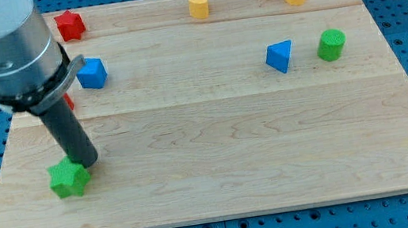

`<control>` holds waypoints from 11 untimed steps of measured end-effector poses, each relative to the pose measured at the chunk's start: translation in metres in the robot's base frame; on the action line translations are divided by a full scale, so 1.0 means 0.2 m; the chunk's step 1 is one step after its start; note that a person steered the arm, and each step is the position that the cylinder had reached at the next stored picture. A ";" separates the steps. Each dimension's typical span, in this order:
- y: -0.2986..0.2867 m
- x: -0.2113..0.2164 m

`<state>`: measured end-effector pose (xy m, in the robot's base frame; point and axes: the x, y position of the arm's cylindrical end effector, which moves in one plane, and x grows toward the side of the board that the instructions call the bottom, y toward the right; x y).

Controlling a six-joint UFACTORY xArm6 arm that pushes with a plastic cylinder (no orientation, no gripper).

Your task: Point your arm at the top left side of the green star

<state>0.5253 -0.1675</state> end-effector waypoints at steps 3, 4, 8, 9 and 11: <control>-0.10 -0.01; -0.10 -0.11; -0.35 -0.11; -0.38 -0.11; -0.38 -0.11</control>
